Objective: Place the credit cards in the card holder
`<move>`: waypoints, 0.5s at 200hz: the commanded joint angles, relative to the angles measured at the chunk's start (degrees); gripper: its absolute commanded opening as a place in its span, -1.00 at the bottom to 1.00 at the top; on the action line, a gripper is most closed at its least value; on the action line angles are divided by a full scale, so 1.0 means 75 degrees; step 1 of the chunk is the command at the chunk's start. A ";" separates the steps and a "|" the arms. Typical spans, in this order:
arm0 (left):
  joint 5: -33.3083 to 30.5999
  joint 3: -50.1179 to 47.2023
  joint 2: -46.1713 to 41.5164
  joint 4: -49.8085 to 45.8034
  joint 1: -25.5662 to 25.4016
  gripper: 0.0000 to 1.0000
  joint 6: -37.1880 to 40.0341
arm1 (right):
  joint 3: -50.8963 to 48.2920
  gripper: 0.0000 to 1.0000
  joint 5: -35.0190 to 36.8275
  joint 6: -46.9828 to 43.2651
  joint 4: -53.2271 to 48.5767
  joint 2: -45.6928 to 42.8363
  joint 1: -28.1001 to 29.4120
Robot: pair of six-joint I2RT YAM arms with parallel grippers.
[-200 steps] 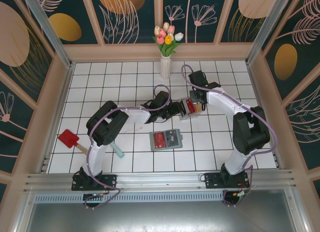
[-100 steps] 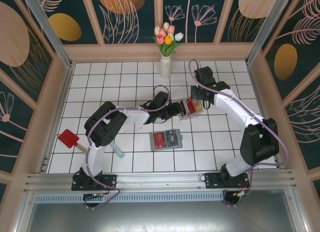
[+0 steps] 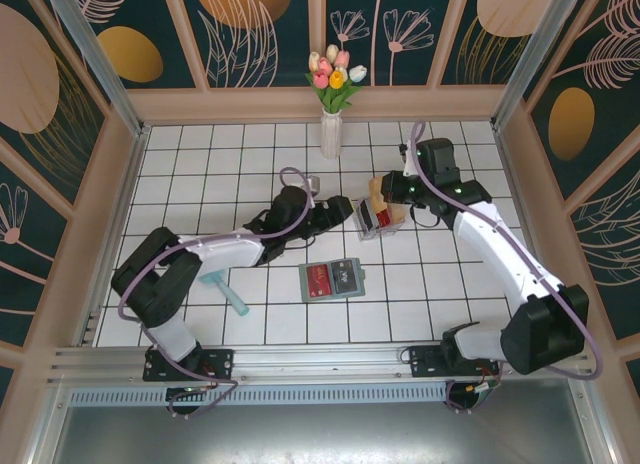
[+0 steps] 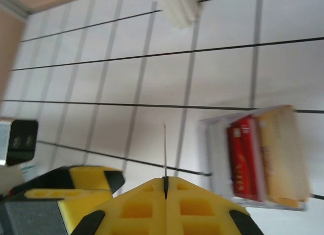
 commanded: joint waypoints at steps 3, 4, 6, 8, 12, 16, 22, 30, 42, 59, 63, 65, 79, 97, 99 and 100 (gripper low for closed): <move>0.0915 -0.0138 -0.0208 0.1782 0.0198 0.46 -0.0271 | -0.0352 -1.00 -0.1899 0.0679 0.0981 -0.0267 -0.0058; 0.0935 -0.0137 -0.0208 0.1800 0.0197 0.46 -0.0266 | -0.0357 -1.00 -0.1932 0.0692 0.1002 -0.0268 -0.0064; 0.0980 -0.0130 -0.0208 0.1851 0.0197 0.46 -0.0270 | -0.0371 -1.00 -0.1983 0.0726 0.1038 -0.0268 -0.0062; 0.1008 -0.0126 -0.0208 0.1896 0.0203 0.46 -0.0272 | -0.0377 -1.00 -0.2040 0.0751 0.1074 -0.0269 -0.0065; 0.1082 -0.0093 -0.0203 0.1963 0.0208 0.45 -0.0269 | -0.0410 -1.00 -0.2136 0.0807 0.1149 -0.0268 -0.0063; 0.1152 -0.0075 -0.0197 0.2012 0.0218 0.45 -0.0282 | -0.0424 -1.00 -0.2241 0.0858 0.1218 -0.0266 -0.0071; 0.1234 -0.0047 -0.0176 0.2103 0.0241 0.45 -0.0313 | -0.0465 -1.00 -0.2383 0.0949 0.1327 -0.0269 -0.0074; 0.1340 -0.0031 -0.0136 0.2296 0.0259 0.43 -0.0410 | -0.0519 -1.00 -0.2557 0.1063 0.1494 -0.0268 -0.0088; 0.1460 -0.0042 -0.0049 0.2613 0.0293 0.34 -0.0610 | -0.0614 -1.00 -0.2808 0.1229 0.1740 -0.0268 -0.0104; 0.1529 -0.0088 0.0067 0.3087 0.0337 0.17 -0.0945 | -0.0698 -1.00 -0.2937 0.1346 0.1922 -0.0269 -0.0131; 0.1521 -0.0120 0.0081 0.3222 0.0344 0.10 -0.1011 | -0.0720 -1.00 -0.2937 0.1353 0.1933 -0.0269 -0.0151; 0.1524 -0.0132 0.0084 0.3279 0.0345 0.07 -0.1040 | -0.0725 -1.00 -0.2937 0.1357 0.1936 -0.0263 -0.0160; 0.1506 -0.0199 0.0106 0.3571 0.0357 -0.16 -0.1212 | -0.0820 -1.00 -0.2989 0.1421 0.2000 -0.0242 -0.0272; 0.1521 -0.0260 0.0125 0.3818 0.0351 -0.46 -0.1354 | -0.1042 -1.00 -0.3295 0.1608 0.2275 -0.0222 -0.0458; 0.1527 -0.0270 0.0124 0.3844 0.0350 -0.49 -0.1372 | -0.1058 -1.00 -0.3323 0.1637 0.2297 -0.0213 -0.0486; 0.1534 -0.0273 0.0128 0.3856 0.0350 -0.51 -0.1384 | -0.1062 -1.00 -0.3341 0.1640 0.2311 -0.0211 -0.0500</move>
